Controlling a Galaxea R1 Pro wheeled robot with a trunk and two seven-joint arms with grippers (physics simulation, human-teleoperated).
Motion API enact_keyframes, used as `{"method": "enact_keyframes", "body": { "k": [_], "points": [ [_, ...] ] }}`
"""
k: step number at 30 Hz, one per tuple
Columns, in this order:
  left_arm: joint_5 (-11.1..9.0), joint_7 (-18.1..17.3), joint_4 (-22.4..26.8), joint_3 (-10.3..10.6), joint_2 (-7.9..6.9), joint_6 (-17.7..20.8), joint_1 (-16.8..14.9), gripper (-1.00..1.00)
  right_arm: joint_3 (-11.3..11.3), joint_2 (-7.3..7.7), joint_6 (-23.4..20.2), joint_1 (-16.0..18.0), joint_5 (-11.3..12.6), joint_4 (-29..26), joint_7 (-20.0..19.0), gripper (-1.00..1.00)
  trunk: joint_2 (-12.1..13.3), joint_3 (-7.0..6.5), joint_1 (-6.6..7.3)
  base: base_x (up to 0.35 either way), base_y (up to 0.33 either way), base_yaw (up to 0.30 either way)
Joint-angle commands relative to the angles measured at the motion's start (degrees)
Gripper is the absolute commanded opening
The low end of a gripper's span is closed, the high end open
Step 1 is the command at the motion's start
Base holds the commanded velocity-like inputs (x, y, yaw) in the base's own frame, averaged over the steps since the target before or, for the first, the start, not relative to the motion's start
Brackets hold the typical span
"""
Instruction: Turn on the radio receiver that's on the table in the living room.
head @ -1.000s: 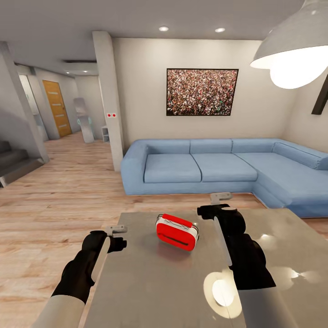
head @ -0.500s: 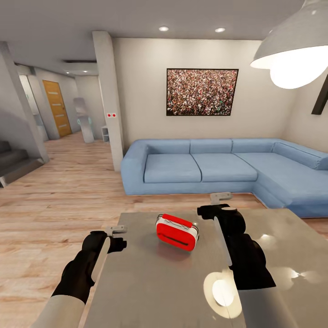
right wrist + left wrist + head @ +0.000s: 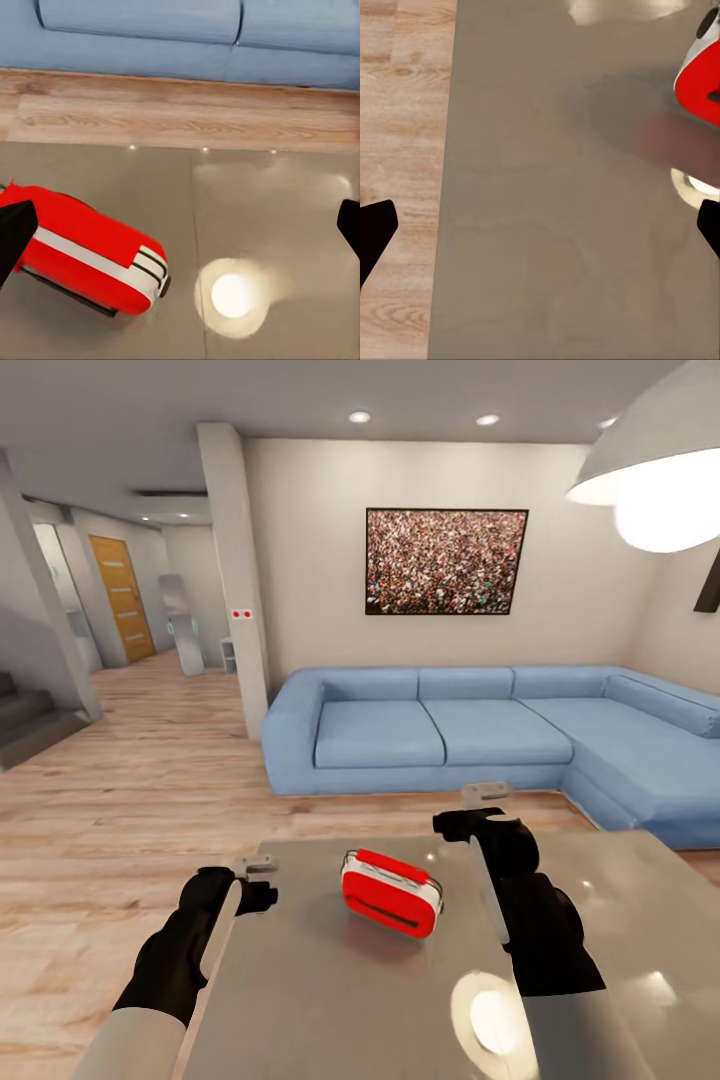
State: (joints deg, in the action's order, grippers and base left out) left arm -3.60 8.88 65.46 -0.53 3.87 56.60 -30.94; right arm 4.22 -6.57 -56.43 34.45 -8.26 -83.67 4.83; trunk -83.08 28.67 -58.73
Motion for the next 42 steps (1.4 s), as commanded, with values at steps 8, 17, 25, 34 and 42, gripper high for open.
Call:
{"method": "enact_keyframes", "body": {
  "k": [8, 17, 25, 34, 42],
  "points": [
    [0.00, 0.00, 0.02, 0.00, 0.00, 0.00, 0.00, 1.00, 0.00, -0.02, 0.00, 0.00, 0.00, 0.00, 0.00, 1.00, 0.00, 0.00, 0.00, 0.321, 0.000, 0.000],
    [0.00, 0.00, 0.01, 0.00, 0.00, 0.00, 0.00, 1.00, 0.00, 0.00, 0.00, 0.00, 0.00, 0.00, 0.00, 1.00, 0.00, 0.00, 0.00, 0.137, 0.000, 0.000],
    [0.00, 0.00, 0.02, 0.00, 0.00, 0.00, 0.00, 1.00, 0.00, -0.02, 0.00, 0.00, 0.00, 0.00, 0.00, 1.00, 0.00, 0.00, 0.00, 0.007, 0.000, 0.000],
    [0.00, 0.00, -0.07, 0.00, 0.00, 0.00, 0.00, 1.00, 0.00, 0.04, 0.00, 0.00, 0.01, 0.00, 0.01, 1.00, 0.00, 0.00, 0.00, 0.000, 0.000, 0.000],
    [0.00, 0.00, -0.11, 0.00, 0.00, 0.00, 0.00, 1.00, 0.00, 0.07, 0.00, 0.00, 0.08, 0.00, 0.00, 1.00, 0.00, 0.01, 0.00, 0.000, 0.000, 0.005]
  ]
}}
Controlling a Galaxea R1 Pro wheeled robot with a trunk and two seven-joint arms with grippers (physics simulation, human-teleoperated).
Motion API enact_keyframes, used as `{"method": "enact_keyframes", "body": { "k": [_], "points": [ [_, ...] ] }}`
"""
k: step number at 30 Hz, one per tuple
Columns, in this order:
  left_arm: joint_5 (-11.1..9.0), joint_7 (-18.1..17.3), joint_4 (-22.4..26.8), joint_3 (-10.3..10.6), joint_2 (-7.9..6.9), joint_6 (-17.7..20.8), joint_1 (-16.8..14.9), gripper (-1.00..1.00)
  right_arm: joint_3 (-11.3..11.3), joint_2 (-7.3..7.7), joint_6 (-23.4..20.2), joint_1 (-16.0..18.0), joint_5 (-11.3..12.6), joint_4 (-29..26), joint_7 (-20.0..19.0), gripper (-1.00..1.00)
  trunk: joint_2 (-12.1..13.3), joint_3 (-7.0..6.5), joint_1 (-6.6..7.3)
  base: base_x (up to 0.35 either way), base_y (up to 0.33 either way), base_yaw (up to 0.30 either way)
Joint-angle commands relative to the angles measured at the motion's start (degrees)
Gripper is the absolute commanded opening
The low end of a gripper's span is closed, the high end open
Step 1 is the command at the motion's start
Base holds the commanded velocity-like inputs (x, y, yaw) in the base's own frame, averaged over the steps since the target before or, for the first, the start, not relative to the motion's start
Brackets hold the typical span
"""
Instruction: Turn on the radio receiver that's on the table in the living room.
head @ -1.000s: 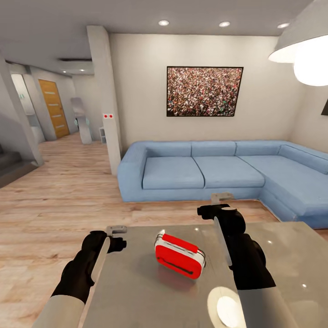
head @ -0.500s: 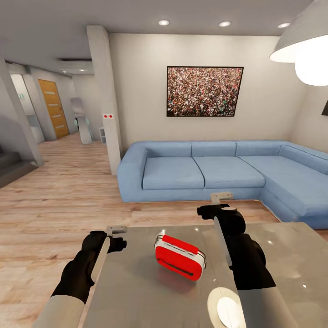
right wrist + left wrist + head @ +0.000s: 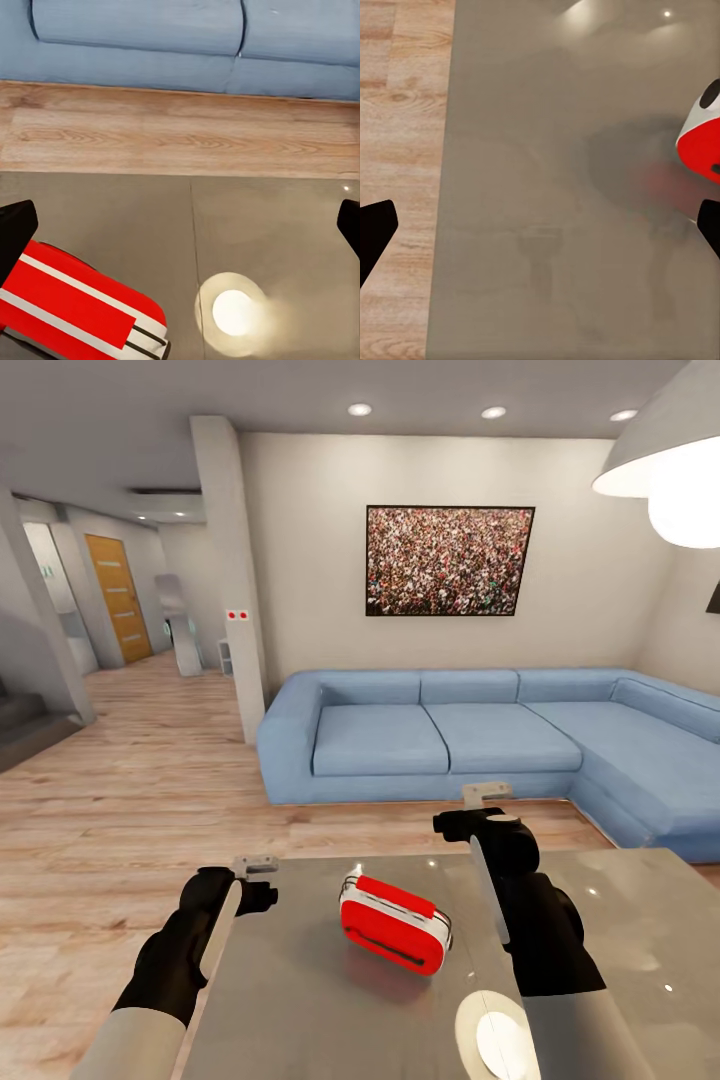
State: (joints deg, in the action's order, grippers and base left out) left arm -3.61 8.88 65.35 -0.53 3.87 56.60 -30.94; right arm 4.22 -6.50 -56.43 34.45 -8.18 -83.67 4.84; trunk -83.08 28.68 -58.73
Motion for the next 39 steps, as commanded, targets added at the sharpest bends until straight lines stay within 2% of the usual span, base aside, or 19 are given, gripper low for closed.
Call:
{"method": "enact_keyframes", "body": {
  "k": [1, 7, 39],
  "points": [
    [0.00, 0.01, 0.00, 0.00, 0.00, 0.00, 0.00, 1.00, 0.00, 0.00, 0.00, 0.00, 0.01, 0.00, 0.00, 1.00, 0.00, 0.03, 0.00, 0.000, 0.000, 0.087],
    [0.00, 0.03, -0.27, 0.00, 0.00, 0.00, 0.00, 1.00, 0.00, 0.00, 0.00, 0.00, -0.01, 0.00, 0.00, 1.00, 0.00, 0.27, 0.00, 0.000, 0.000, 0.118],
    [0.00, 0.04, -0.40, 0.00, 0.00, 0.00, 0.00, 1.00, 0.00, 0.00, 0.00, -0.01, -0.08, 0.00, 0.00, 1.00, 0.00, 0.29, 0.00, 0.000, 0.000, 0.002]
  ]
}}
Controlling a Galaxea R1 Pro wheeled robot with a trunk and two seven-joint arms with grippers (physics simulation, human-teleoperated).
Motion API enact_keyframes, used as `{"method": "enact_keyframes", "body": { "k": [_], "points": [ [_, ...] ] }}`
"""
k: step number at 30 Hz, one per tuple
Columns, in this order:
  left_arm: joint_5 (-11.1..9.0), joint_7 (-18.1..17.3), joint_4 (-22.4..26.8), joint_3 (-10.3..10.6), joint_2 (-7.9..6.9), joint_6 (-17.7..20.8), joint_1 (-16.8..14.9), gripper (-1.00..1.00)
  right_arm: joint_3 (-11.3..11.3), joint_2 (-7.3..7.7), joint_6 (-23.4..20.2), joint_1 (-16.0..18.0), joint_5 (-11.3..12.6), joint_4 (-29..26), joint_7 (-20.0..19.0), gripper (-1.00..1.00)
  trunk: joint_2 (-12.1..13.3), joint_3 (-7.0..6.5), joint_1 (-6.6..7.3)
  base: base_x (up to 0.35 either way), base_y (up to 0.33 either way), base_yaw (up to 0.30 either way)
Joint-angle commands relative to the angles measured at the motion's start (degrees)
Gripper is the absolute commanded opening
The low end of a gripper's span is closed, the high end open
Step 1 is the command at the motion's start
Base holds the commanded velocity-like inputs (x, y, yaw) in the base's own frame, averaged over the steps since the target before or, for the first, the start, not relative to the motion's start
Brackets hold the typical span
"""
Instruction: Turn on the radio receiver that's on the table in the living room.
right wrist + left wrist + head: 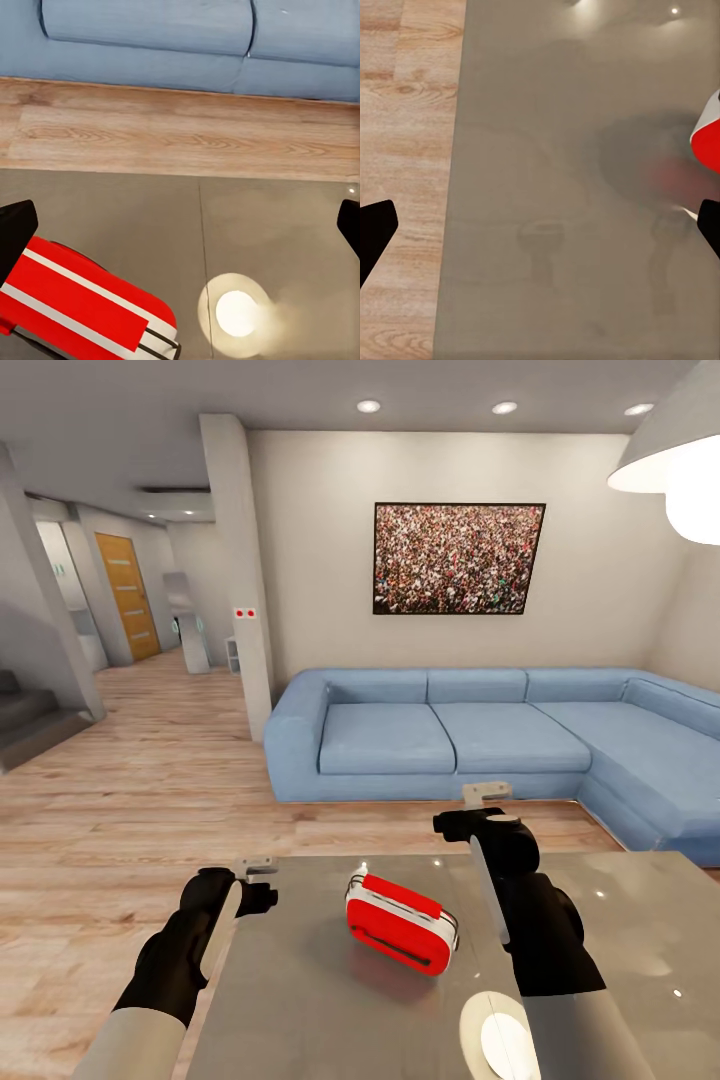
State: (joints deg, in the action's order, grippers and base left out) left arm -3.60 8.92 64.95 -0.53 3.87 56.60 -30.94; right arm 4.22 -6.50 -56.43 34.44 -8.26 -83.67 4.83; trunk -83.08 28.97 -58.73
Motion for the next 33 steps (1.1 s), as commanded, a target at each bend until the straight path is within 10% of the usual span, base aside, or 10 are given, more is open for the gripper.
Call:
{"method": "enact_keyframes", "body": {
  "k": [1, 21, 33],
  "points": [
    [0.00, 0.00, 0.00, 0.00, 0.00, 0.00, 0.00, 1.00, 0.00, 0.00, 0.00, -0.01, 0.00, 0.00, 0.00, 1.00, 0.00, 0.00, 0.00, 0.000, 0.000, 0.000],
    [-0.02, -0.03, -0.09, 0.00, 0.00, 0.00, 0.00, 1.00, 0.00, 0.00, 0.26, -0.16, 0.00, 0.26, 0.02, 1.00, 0.00, 0.00, 0.00, 0.000, 0.000, 0.000],
    [-0.25, -0.41, 0.21, 0.12, -0.25, -1.95, 2.40, 1.00, 0.19, -2.81, 1.28, -3.32, -0.01, 0.72, -0.23, 1.00, 0.00, 0.00, 0.00, 0.000, 0.000, 0.000]
  ]
}}
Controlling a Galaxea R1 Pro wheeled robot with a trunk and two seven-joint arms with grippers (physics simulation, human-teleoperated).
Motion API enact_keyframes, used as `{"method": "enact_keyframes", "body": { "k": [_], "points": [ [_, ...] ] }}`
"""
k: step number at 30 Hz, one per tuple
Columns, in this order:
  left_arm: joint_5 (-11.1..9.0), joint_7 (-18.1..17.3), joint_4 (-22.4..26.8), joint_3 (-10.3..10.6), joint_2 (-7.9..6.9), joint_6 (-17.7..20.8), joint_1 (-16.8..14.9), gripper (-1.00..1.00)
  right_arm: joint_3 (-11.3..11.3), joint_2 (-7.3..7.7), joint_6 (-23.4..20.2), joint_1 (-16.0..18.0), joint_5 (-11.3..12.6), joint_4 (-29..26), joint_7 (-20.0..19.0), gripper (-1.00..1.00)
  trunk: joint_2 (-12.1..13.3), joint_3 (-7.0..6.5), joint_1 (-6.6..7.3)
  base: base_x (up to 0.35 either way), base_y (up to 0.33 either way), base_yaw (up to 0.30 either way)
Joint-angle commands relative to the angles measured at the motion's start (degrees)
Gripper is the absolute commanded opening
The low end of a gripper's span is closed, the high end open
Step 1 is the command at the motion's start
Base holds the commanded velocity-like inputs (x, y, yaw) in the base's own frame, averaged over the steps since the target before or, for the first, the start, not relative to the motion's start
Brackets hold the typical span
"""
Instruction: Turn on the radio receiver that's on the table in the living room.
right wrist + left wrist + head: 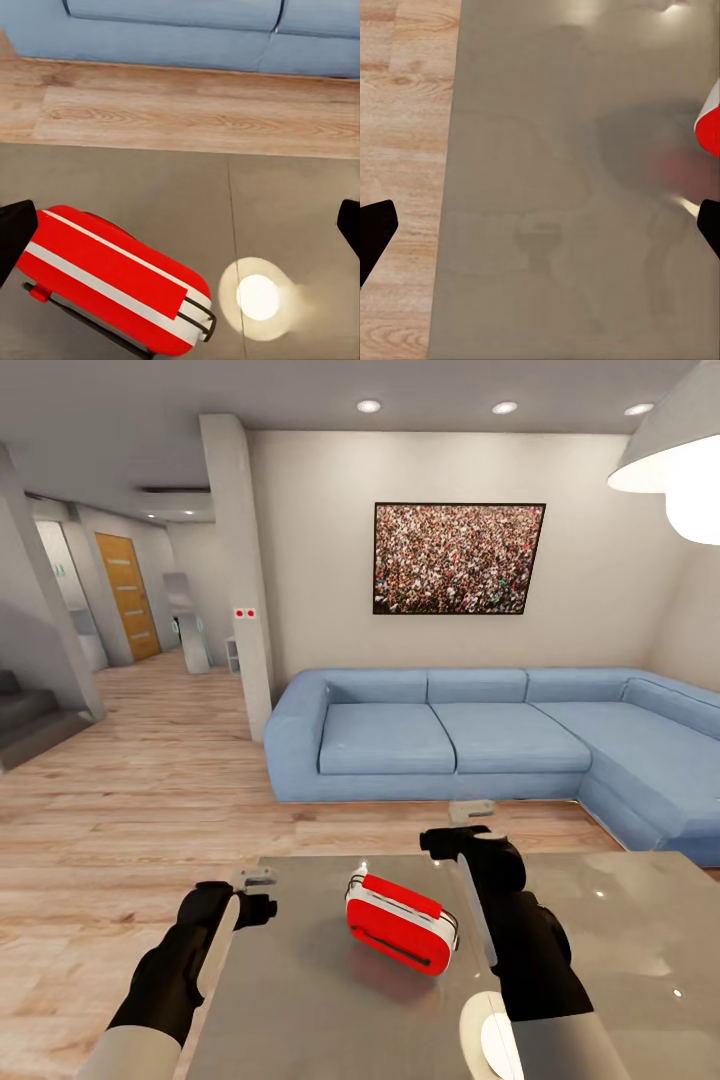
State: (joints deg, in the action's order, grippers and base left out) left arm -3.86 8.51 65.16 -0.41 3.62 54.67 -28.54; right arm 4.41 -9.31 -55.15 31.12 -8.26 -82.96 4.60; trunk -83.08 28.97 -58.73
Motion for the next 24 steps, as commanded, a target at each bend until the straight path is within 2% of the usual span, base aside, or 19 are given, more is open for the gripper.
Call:
{"method": "enact_keyframes", "body": {
  "k": [1, 10, 24],
  "points": [
    [0.00, 0.01, -0.04, 0.02, 0.03, -0.33, 0.02, 1.00, 0.03, -0.08, 0.33, -0.03, 0.06, 0.33, 0.02, 1.00, 0.00, 0.00, 0.00, 0.000, 0.000, 0.000],
    [-0.01, 0.01, -0.17, 0.06, 0.07, -3.21, 0.06, 1.00, 0.07, -0.26, 3.23, -0.09, 0.17, 2.94, 0.06, 1.00, 0.00, 0.00, 0.00, 0.000, 0.000, 0.000],
    [-0.01, 0.01, -0.21, 0.14, 0.16, -3.33, 0.06, 1.00, 0.08, -0.28, 7.43, -0.09, 0.26, 3.40, -0.35, 1.00, 0.00, 0.00, 0.00, 0.000, 0.000, 0.000]
  ]
}}
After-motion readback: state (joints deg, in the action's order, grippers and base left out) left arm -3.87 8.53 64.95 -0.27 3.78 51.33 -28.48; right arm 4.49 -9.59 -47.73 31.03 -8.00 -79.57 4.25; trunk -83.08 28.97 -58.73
